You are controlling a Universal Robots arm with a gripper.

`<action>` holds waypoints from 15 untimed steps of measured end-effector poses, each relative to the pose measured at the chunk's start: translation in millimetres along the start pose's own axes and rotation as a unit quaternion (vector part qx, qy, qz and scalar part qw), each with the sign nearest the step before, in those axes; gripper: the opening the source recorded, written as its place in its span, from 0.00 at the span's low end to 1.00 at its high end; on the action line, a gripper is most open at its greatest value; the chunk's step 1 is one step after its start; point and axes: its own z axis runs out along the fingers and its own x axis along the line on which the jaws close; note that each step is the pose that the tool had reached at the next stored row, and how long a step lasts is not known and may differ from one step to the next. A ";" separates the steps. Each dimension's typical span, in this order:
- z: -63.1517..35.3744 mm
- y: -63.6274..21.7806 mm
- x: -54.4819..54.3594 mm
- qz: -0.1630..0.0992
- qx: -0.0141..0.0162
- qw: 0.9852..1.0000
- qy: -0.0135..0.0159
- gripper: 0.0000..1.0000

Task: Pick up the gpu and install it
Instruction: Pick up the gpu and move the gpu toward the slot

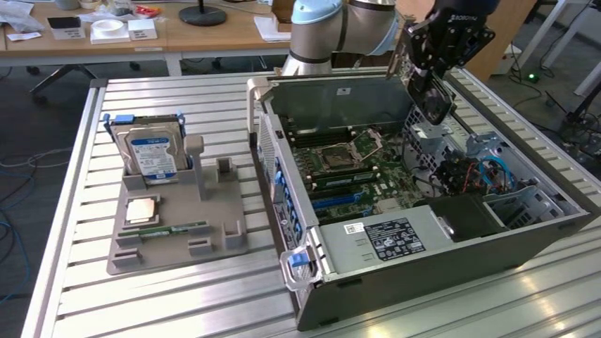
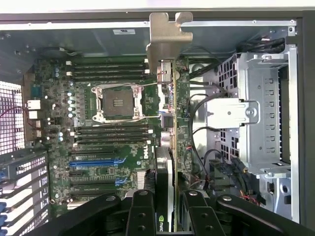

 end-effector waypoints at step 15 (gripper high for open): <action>0.2 0.4 -5.4 0.000 0.001 1.000 0.008 0.27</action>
